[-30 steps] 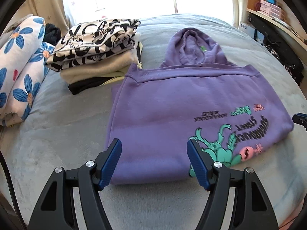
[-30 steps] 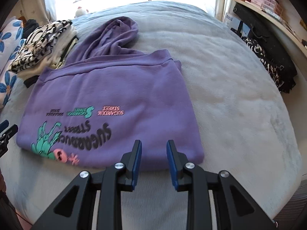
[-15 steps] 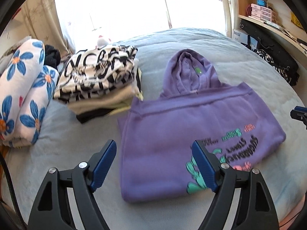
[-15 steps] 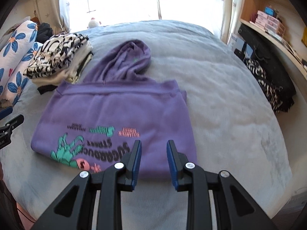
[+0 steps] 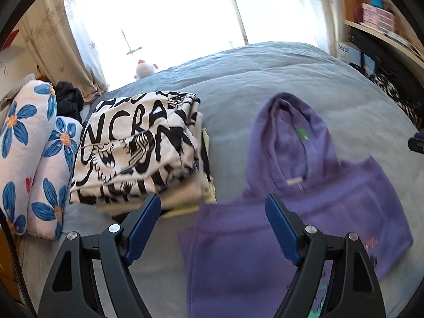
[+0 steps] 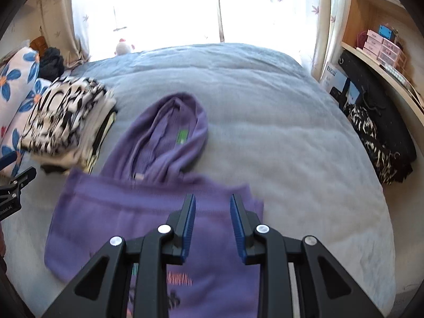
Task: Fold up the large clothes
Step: 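Move both grippers to the purple hood and close the left gripper on it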
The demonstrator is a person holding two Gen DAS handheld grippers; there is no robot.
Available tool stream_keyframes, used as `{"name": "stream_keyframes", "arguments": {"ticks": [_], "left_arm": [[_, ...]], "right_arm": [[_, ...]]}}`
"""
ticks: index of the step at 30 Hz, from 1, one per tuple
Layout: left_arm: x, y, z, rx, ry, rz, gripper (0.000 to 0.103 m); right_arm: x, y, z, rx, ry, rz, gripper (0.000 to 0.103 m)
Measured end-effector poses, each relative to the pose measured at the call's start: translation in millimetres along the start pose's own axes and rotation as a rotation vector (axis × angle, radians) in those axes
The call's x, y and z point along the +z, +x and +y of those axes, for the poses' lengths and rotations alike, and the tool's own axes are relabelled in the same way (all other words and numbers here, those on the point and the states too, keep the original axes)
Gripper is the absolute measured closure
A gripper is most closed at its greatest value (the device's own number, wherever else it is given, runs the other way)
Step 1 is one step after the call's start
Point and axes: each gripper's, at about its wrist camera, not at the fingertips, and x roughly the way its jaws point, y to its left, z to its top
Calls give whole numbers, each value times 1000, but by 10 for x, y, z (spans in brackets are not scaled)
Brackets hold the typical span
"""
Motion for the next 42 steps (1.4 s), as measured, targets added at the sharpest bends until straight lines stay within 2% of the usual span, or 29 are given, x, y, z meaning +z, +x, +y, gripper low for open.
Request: {"name": "stream_keyframes", "arguments": {"ticks": [5,9,10,11,13,19,26,31,38,42], "left_arm": [[404,343,84,22,-24,30,23],[695,624,49,42,-7,46,23],[775,702,20,44,-6,48,23],[832,765,-9,39,-2,48,23],[956,907,-91,35,8,46,23],[1185,1489,-385,25,36,90,23],[1255,2296,-585,22,19,175,23],[1266,2751,-636,-28,-15,231,23],[1275,2979,-704,-54,-15,233,23],[1297,2928,-658,-144,-54,231,23]], "right_arm": [[423,247,-84,21,25,19,76],[674,465,-112,98,40,39,76],[733,530,-112,113,47,44,72],[774,585,-103,119,51,47,63],[876,719,-86,131,60,37,53],[1087,1225,-20,136,82,70,51],[1194,1954,-36,151,127,131,51],[1225,2388,-60,129,151,171,51],[1248,2721,-57,114,159,185,52],[1250,2842,-56,116,153,199,52]]}}
